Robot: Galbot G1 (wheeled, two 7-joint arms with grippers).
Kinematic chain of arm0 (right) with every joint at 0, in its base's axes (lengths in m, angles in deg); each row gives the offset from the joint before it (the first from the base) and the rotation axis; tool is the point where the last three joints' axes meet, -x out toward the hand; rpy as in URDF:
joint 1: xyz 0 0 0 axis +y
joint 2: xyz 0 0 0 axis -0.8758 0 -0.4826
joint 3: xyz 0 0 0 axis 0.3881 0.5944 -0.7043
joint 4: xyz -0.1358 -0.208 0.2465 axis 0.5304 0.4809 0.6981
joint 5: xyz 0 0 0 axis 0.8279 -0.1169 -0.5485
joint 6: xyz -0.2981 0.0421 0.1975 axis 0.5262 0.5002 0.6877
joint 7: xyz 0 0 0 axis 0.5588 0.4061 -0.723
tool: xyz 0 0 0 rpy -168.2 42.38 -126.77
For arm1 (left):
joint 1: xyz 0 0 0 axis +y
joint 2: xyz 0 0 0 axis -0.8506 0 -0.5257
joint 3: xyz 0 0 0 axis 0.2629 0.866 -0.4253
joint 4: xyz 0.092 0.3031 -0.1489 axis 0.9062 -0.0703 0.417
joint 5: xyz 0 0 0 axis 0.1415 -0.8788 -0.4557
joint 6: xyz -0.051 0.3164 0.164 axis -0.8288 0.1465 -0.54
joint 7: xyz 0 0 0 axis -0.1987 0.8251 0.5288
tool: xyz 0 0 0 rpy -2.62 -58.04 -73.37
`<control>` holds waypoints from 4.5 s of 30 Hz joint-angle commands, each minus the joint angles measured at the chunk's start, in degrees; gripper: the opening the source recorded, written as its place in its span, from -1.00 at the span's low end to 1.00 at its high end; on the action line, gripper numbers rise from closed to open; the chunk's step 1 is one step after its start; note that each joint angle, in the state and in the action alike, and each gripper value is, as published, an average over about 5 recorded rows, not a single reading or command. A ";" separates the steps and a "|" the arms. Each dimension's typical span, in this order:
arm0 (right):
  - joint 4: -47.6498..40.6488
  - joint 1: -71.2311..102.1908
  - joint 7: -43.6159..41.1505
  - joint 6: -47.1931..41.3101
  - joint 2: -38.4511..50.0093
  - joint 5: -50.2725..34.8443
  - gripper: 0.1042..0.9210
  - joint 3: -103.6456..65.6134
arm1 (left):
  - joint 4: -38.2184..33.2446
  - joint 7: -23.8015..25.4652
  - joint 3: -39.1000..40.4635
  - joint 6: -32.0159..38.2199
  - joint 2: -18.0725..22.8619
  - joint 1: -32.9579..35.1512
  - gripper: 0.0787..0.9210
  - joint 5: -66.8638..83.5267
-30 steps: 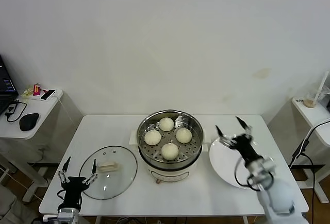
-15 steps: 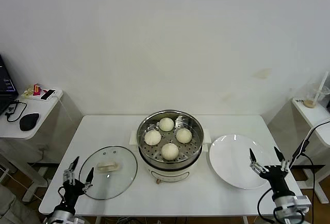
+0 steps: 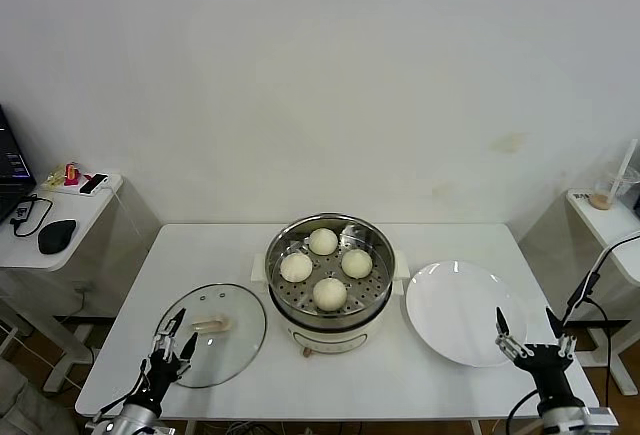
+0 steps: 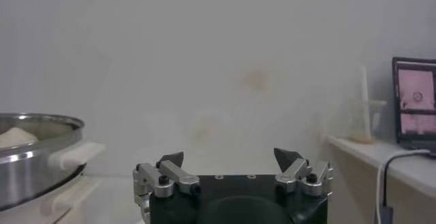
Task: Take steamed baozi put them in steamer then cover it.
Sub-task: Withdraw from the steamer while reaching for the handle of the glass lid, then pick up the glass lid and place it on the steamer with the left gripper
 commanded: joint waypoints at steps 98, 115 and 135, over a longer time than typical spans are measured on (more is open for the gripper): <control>0.02 2.14 -3.75 -0.35 -1.97 12.21 0.76 4.40 | -19.97 20.41 21.52 -31.59 -17.52 -26.66 -0.87 13.52; -3.28 0.15 -4.10 -0.10 -4.12 18.76 0.76 5.96 | -13.48 29.25 41.03 -37.89 -2.72 -44.77 -0.87 2.13; -4.59 0.02 -4.46 0.31 -4.05 20.47 0.76 7.32 | -8.01 35.94 41.14 -37.54 11.12 -42.87 -0.87 -14.15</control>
